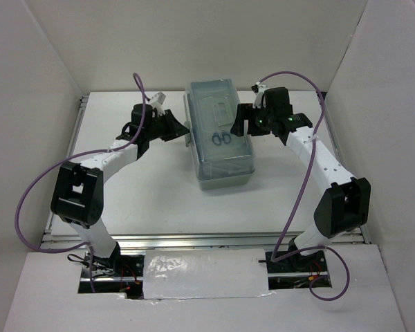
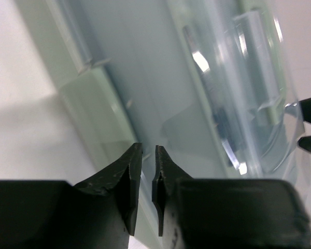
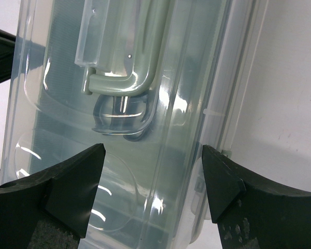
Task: Sort the tools into containers
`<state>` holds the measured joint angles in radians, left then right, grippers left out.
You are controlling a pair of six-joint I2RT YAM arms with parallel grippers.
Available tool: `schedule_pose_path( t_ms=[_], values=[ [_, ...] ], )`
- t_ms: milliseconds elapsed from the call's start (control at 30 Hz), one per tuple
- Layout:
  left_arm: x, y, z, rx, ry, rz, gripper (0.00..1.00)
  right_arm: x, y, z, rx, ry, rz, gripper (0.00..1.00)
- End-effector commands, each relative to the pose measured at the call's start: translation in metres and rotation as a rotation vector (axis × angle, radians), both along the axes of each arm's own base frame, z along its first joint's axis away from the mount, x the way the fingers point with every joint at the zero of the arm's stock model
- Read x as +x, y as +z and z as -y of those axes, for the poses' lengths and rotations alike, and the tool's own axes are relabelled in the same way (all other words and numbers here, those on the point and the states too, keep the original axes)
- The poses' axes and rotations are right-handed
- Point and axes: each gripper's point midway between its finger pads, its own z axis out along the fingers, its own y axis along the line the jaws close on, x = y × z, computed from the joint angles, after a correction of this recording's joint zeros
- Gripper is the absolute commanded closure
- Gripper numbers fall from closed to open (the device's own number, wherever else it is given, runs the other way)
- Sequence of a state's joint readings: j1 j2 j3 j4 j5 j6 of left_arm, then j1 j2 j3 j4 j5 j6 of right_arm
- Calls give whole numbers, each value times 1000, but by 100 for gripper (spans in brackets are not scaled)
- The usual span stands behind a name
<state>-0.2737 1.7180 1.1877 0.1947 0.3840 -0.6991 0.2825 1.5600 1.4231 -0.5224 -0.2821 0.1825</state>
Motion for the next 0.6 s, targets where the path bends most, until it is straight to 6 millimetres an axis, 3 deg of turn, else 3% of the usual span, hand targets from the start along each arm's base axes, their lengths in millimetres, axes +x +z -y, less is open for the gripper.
schedule_pose_path(
  t_ms=[0,67,167,267,367,467,567],
  values=[
    [-7,27,-13,-124,-10,54,72,-18,-4,-29,23,129,-48,18],
    [-8,22,-31,-186,-5,30,75,-19,-5,-29,23,134,-53,18],
    [-10,18,-41,-289,-27,-8,75,-18,-5,-31,16,139,-47,18],
    [-10,16,-45,-315,-39,0,68,-18,-5,-31,11,143,-47,18],
    [-9,13,-43,-342,-54,0,48,-19,-5,-33,2,149,-45,18],
    [-1,12,-40,-358,-58,-4,38,-17,-7,-33,-5,149,-47,18],
    [7,0,-36,-338,-39,-32,37,-17,-9,-35,-12,154,-49,18]
  ],
)
